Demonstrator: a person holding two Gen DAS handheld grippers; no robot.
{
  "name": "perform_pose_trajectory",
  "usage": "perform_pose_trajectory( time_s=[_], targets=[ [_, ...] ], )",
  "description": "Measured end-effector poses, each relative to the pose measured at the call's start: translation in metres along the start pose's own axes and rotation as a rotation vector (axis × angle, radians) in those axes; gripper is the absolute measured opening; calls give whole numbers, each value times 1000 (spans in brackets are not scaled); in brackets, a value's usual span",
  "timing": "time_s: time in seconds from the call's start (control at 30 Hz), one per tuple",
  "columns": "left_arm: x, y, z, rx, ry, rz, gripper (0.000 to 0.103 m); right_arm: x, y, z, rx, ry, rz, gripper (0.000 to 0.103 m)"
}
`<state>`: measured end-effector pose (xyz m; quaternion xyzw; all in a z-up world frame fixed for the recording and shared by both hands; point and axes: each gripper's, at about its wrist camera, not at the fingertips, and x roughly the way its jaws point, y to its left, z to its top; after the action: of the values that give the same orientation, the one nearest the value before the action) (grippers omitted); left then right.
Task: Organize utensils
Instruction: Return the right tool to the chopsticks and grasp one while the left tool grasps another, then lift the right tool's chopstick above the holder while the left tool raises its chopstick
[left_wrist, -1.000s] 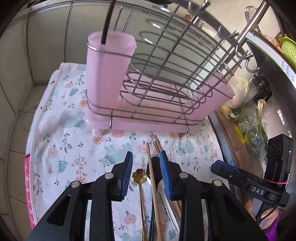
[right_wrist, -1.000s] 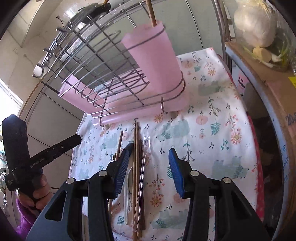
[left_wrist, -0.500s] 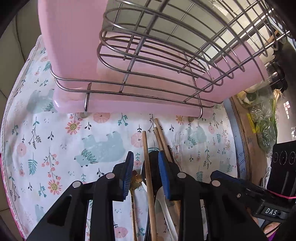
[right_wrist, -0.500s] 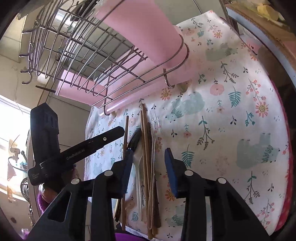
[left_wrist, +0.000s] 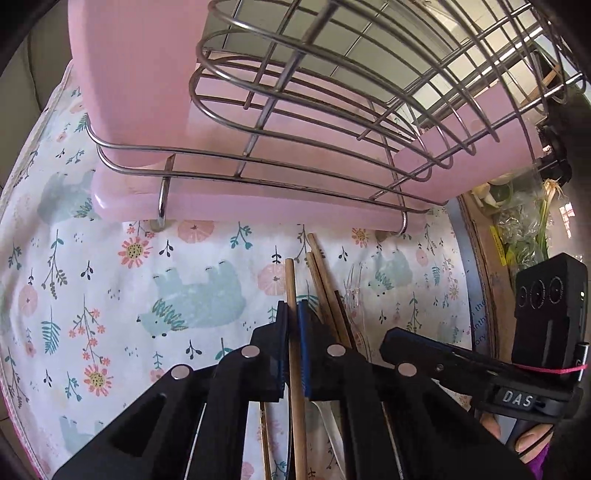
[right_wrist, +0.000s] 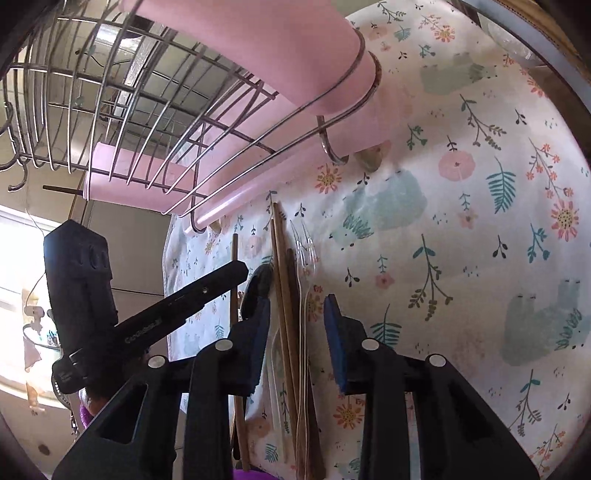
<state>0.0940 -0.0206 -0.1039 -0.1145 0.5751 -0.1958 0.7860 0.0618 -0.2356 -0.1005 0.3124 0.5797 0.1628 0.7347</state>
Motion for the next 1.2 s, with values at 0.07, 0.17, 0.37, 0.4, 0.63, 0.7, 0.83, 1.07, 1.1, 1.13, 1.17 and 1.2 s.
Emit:
perform_pose_trajectory(
  time_s=[0.07,0.17,0.37,0.4,0.63,0.7,0.83,1.07,1.1,1.13,1.17,1.2],
  targets=[
    [-6,0,-1,5,-10,-13,5,6,-1,3,6,12,-1,31],
    [-14,-2,-3,13,-22,-27,5,13,-2,8,4,15,-7,31],
    [-25,0,-8,10,-38,-56,5,28,2,17,3,12,27,24],
    [-27,0,-8,9,-40,-61,5,29,1,18,2,9,30,18],
    [-37,-2,-14,18,-69,-53,5,26,-3,14,-20,-19,79,3],
    [-41,-2,-16,23,-77,-50,5,19,2,11,-47,-48,77,3],
    [-49,-6,-19,22,-97,-42,5,2,3,3,-71,-91,75,3],
    [-65,-13,-28,26,-146,-30,5,-29,-1,-10,-98,-153,65,3],
    [-68,-12,-30,26,-152,-29,5,-32,0,-12,-103,-162,60,3],
    [-69,-12,-31,27,-158,-27,5,-36,1,-14,-109,-172,55,3],
    [-71,-13,-32,28,-163,-24,5,-42,-1,-14,-112,-178,54,3],
    [-74,-13,-33,28,-169,-23,5,-45,0,-14,-116,-183,52,3]
  ],
)
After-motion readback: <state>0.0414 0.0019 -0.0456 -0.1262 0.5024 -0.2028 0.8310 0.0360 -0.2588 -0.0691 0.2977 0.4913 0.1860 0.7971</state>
